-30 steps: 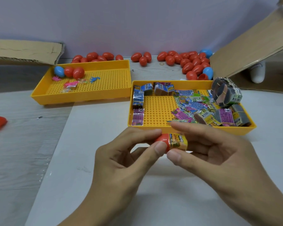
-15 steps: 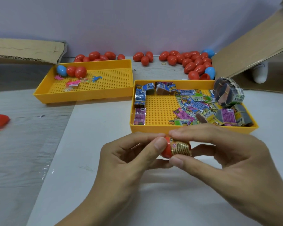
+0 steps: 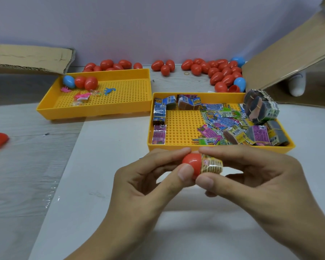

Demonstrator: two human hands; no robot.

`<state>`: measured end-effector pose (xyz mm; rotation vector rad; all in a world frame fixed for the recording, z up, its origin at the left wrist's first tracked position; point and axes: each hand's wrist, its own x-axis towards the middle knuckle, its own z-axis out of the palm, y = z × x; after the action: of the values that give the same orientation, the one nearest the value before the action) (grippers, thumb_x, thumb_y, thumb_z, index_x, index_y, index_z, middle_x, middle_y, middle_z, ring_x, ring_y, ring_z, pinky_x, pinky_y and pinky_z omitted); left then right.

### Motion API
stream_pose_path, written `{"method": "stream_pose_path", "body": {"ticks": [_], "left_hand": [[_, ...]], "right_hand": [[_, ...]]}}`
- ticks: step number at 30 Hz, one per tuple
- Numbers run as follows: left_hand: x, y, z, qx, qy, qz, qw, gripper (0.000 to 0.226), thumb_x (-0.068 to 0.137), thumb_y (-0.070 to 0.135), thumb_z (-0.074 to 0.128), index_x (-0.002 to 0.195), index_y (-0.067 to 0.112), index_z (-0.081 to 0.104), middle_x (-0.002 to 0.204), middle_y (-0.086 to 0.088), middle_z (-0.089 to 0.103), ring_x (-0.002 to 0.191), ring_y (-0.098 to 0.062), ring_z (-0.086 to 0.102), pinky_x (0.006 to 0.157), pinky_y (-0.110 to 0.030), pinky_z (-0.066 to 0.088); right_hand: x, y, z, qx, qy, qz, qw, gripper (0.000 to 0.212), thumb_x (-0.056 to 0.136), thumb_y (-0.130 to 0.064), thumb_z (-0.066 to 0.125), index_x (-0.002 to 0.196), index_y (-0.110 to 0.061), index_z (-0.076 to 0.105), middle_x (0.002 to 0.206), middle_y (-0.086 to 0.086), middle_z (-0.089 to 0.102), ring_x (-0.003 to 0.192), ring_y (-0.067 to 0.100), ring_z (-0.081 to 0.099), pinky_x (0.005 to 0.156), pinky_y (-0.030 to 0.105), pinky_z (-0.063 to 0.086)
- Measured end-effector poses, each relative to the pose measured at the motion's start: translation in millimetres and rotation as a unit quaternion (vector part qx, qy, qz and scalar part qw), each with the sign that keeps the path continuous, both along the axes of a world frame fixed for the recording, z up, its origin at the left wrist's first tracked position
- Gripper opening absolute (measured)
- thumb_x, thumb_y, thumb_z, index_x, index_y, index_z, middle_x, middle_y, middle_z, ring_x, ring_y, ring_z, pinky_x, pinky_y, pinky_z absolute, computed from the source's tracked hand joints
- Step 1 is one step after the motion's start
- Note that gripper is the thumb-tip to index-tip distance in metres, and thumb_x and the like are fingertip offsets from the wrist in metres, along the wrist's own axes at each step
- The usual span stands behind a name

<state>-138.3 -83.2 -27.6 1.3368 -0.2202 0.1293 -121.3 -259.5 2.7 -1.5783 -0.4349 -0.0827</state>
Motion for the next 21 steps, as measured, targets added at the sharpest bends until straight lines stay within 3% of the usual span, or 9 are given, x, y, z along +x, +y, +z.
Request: {"method": "stream_pose_path", "body": {"ticks": [5, 12, 15, 21], "left_hand": [[0.4, 1.3, 5.1, 0.060, -0.047, 0.008, 0.997, 0.032, 0.079, 0.019, 0.074, 0.111, 0.022, 0.076, 0.110, -0.002, 0.069, 0.095, -0.024, 0.071, 0.074, -0.028, 0.059], [-0.3, 2.3, 3.2, 0.065, -0.076, 0.004, 0.995, 0.032, 0.076, 0.011, 0.074, 0.107, 0.016, 0.077, 0.102, -0.001, 0.072, 0.094, -0.016, 0.072, 0.070, -0.023, 0.058], [-0.4, 3.5, 1.6, 0.085, -0.094, 0.002, 0.992, 0.033, 0.077, 0.010, 0.073, 0.110, 0.016, 0.074, 0.103, 0.002, 0.071, 0.098, -0.015, 0.071, 0.074, -0.022, 0.059], [1.0, 1.3, 2.0, 0.110, -0.141, 0.023, 0.984, 0.032, 0.081, 0.013, 0.074, 0.113, 0.013, 0.070, 0.107, -0.001, 0.071, 0.099, -0.023, 0.071, 0.076, -0.026, 0.059]], "right_hand": [[4.4, -4.3, -1.6, 0.026, 0.087, 0.051, 0.994, 0.042, 0.055, -0.013, 0.091, 0.094, -0.023, 0.080, 0.086, 0.007, 0.078, 0.074, 0.016, 0.073, 0.053, 0.027, 0.057], [4.2, -7.6, 3.1, 0.012, 0.136, 0.079, 0.987, 0.042, 0.058, -0.036, 0.089, 0.097, -0.025, 0.079, 0.097, 0.005, 0.077, 0.088, 0.016, 0.073, 0.059, 0.025, 0.057], [5.0, -9.9, 1.7, 0.003, 0.138, 0.082, 0.987, 0.041, 0.057, -0.035, 0.089, 0.097, -0.025, 0.080, 0.099, 0.003, 0.077, 0.093, 0.017, 0.073, 0.060, 0.025, 0.057], [6.3, -9.4, 7.8, 0.049, 0.168, 0.086, 0.981, 0.051, 0.059, -0.048, 0.087, 0.102, -0.022, 0.078, 0.099, 0.008, 0.076, 0.085, 0.019, 0.073, 0.061, 0.027, 0.057]]}}
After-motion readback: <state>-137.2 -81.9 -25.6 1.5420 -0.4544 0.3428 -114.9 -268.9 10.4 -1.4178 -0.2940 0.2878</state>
